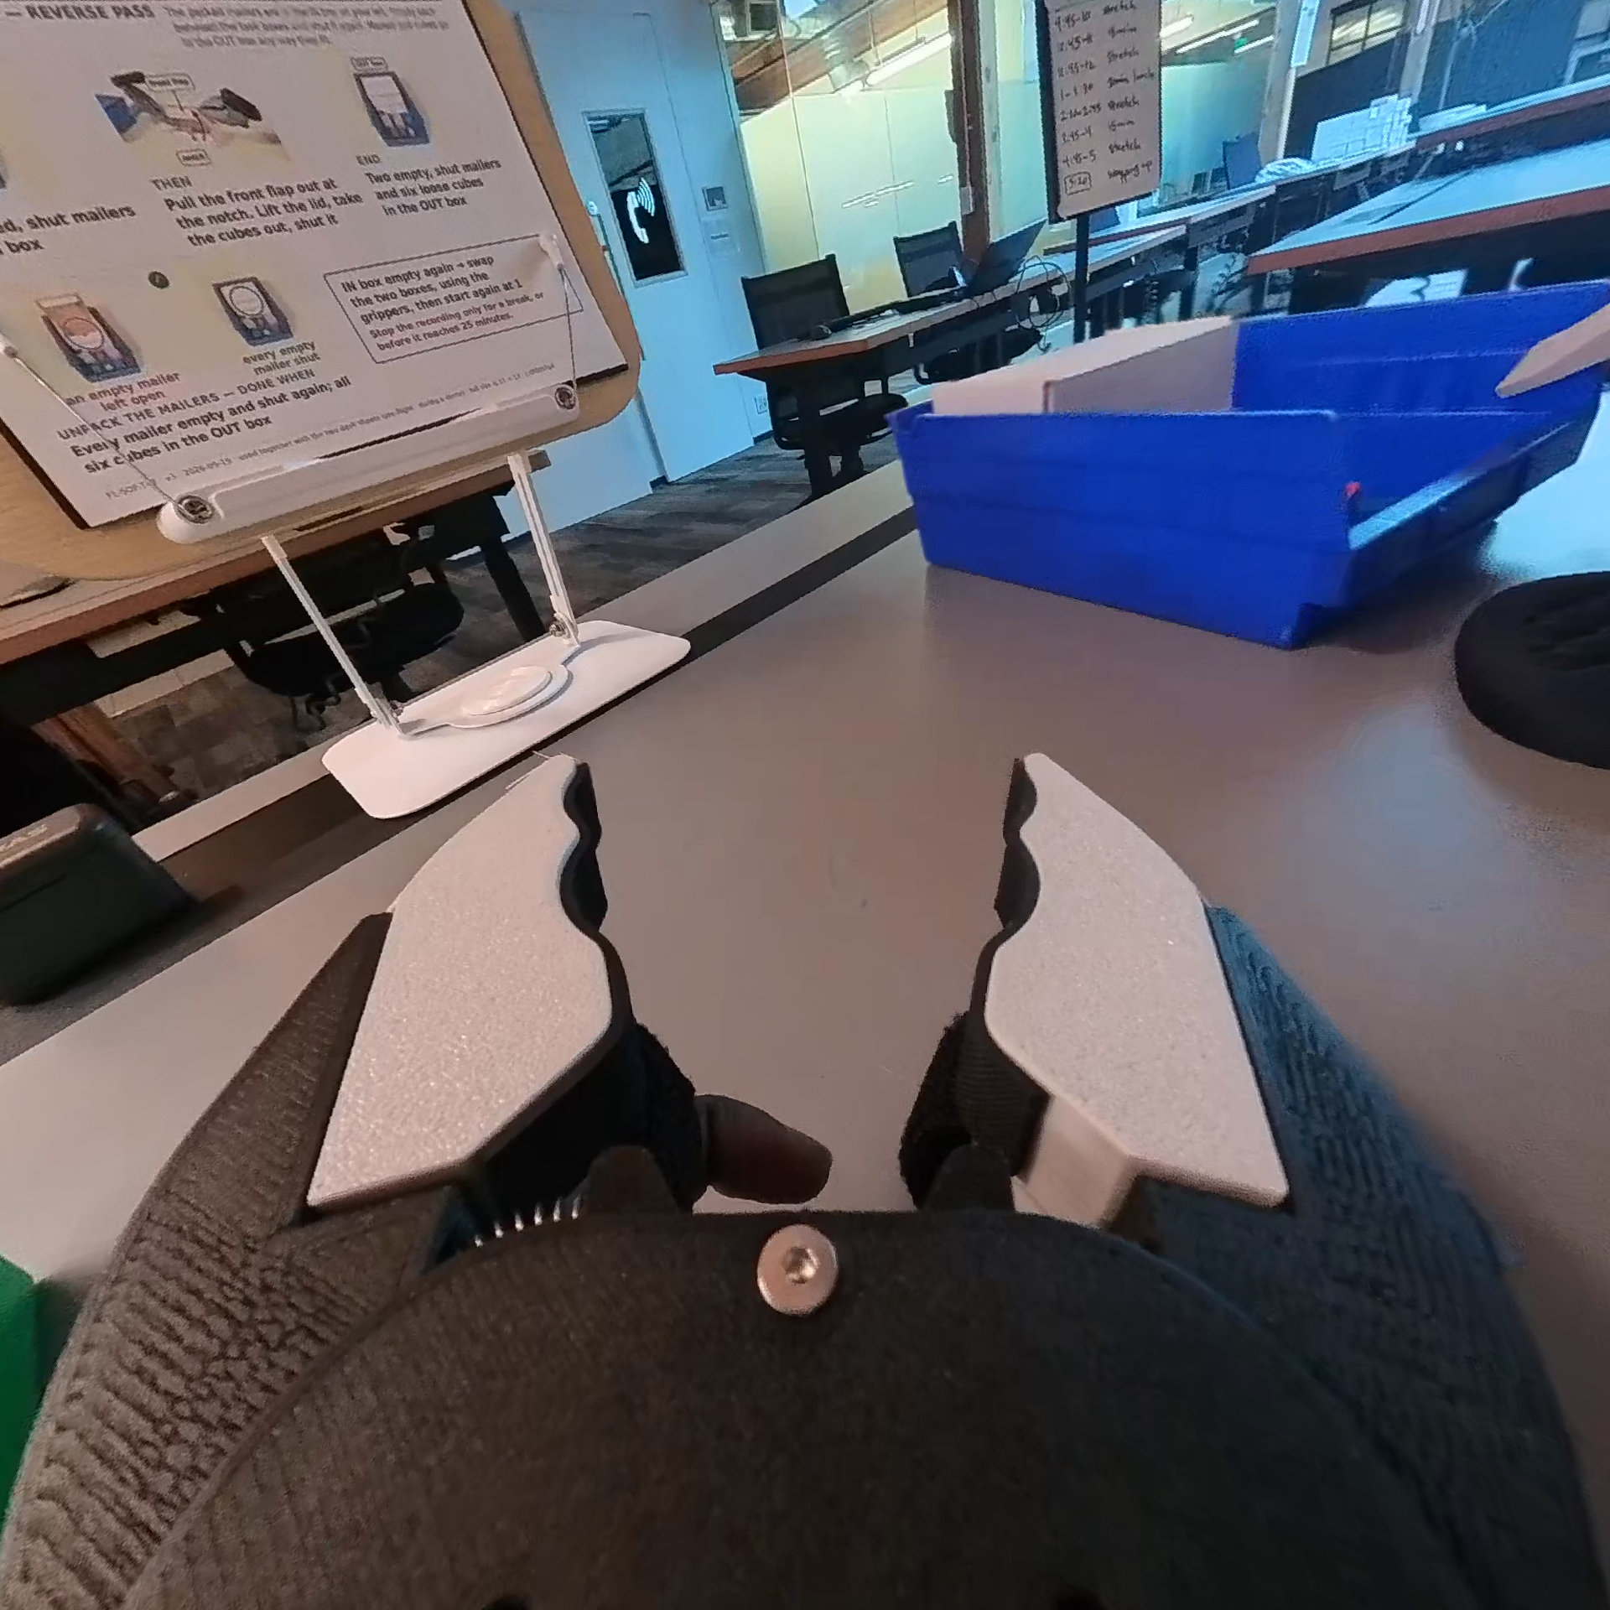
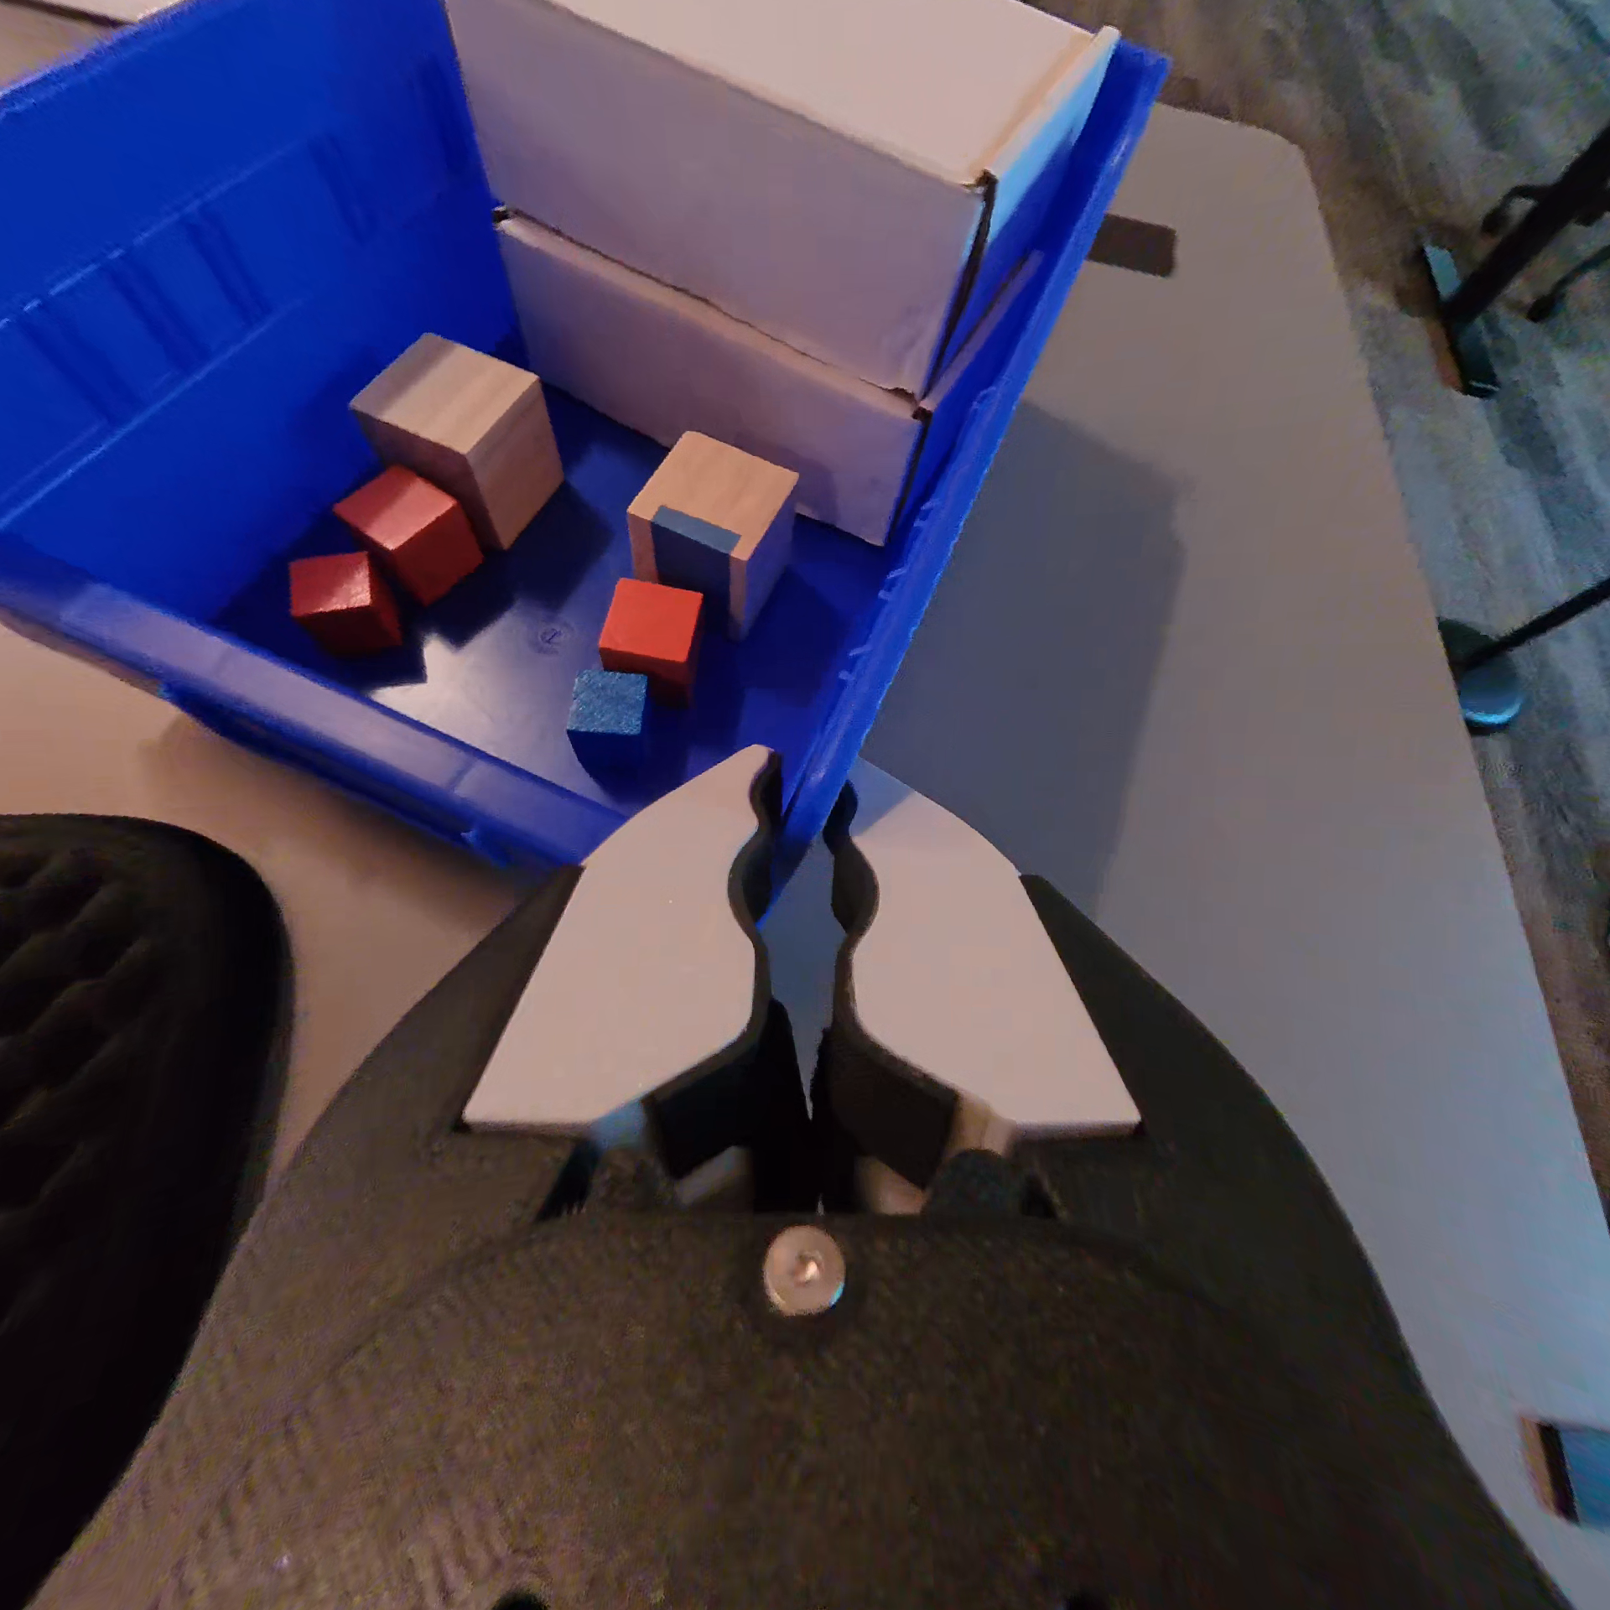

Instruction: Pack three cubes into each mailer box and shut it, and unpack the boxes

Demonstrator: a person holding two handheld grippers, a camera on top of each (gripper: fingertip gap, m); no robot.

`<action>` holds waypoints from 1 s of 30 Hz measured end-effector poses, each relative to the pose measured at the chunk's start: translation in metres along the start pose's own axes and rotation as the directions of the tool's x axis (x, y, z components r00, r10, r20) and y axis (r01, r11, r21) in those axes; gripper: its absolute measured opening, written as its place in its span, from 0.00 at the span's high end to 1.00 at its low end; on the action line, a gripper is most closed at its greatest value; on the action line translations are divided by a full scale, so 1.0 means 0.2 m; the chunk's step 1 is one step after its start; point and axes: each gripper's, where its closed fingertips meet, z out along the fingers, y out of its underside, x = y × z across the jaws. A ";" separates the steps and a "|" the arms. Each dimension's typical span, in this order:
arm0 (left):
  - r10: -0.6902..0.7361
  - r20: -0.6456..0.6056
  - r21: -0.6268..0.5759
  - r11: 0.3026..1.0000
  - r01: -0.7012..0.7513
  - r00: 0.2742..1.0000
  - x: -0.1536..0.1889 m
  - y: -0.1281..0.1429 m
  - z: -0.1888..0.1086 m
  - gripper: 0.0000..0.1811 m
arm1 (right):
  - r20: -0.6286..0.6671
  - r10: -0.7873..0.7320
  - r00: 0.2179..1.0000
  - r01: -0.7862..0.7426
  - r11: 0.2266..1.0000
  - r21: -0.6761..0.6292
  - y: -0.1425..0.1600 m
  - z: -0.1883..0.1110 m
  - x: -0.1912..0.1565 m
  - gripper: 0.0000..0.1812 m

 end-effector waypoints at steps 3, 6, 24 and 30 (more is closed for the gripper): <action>0.010 -0.002 -0.003 1.000 -0.010 1.000 0.01 0.00 0.00 0.51 | 0.013 -0.050 0.999 0.050 0.998 -0.024 -0.04 0.05 -0.07 0.95; 0.015 -0.003 -0.004 1.000 -0.015 1.000 0.01 0.00 0.00 0.51 | 0.021 -0.077 0.997 0.077 0.997 -0.031 -0.08 0.09 -0.15 0.95; 0.030 -0.038 0.046 0.999 -0.028 0.999 0.04 -0.04 -0.01 0.51 | 0.054 -0.392 0.918 0.395 0.917 -0.060 -0.31 0.31 -0.77 0.92; 0.022 -0.038 0.089 0.996 -0.018 0.999 0.04 -0.08 -0.03 0.51 | 0.080 -0.465 0.882 0.469 0.882 -0.052 -0.39 0.36 -1.01 0.92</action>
